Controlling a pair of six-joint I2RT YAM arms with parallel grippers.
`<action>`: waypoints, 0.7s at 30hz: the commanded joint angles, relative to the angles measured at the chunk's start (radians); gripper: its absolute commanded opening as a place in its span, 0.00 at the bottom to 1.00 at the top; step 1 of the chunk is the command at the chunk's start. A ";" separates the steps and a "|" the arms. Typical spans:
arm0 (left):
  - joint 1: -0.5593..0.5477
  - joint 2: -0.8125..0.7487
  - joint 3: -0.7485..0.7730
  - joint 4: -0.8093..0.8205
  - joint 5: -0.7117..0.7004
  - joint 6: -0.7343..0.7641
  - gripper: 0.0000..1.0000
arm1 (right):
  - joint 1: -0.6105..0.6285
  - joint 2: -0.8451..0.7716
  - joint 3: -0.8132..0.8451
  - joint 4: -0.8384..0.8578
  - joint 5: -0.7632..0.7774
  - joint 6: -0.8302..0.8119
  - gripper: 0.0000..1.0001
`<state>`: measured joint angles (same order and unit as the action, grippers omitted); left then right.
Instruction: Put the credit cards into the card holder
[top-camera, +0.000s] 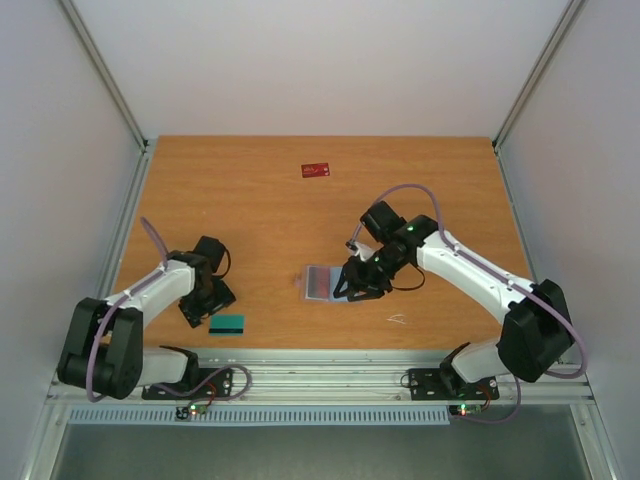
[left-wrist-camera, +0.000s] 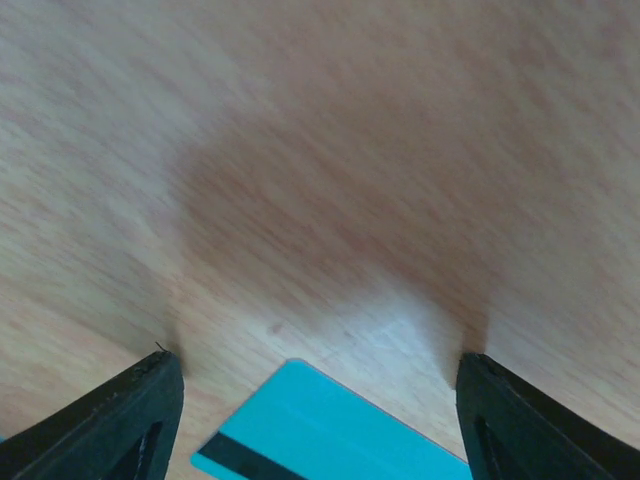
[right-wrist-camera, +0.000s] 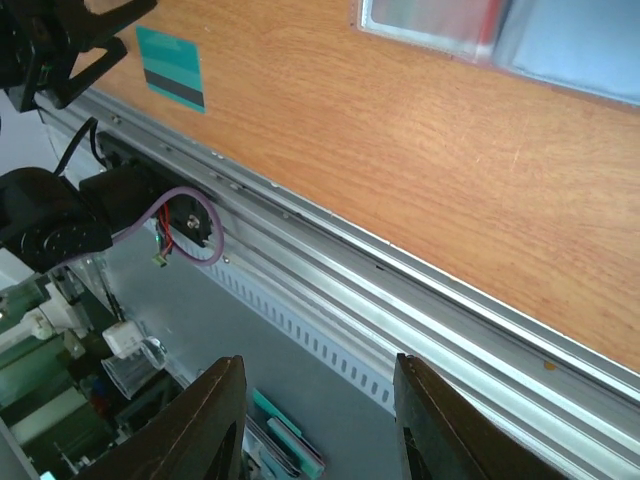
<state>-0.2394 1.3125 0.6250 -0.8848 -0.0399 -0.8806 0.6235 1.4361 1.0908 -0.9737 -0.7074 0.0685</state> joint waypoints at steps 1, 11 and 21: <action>0.020 0.004 -0.067 0.103 0.067 -0.070 0.74 | 0.006 -0.053 -0.011 -0.041 0.027 0.007 0.43; 0.004 -0.065 -0.159 0.167 0.139 -0.157 0.66 | 0.007 -0.095 -0.031 -0.037 0.050 0.025 0.42; -0.165 0.016 -0.119 0.192 0.177 -0.207 0.64 | 0.006 -0.117 -0.107 0.041 0.048 0.067 0.42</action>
<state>-0.3370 1.2476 0.5510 -0.8055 -0.0040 -1.0214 0.6235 1.3510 1.0153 -0.9726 -0.6659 0.1001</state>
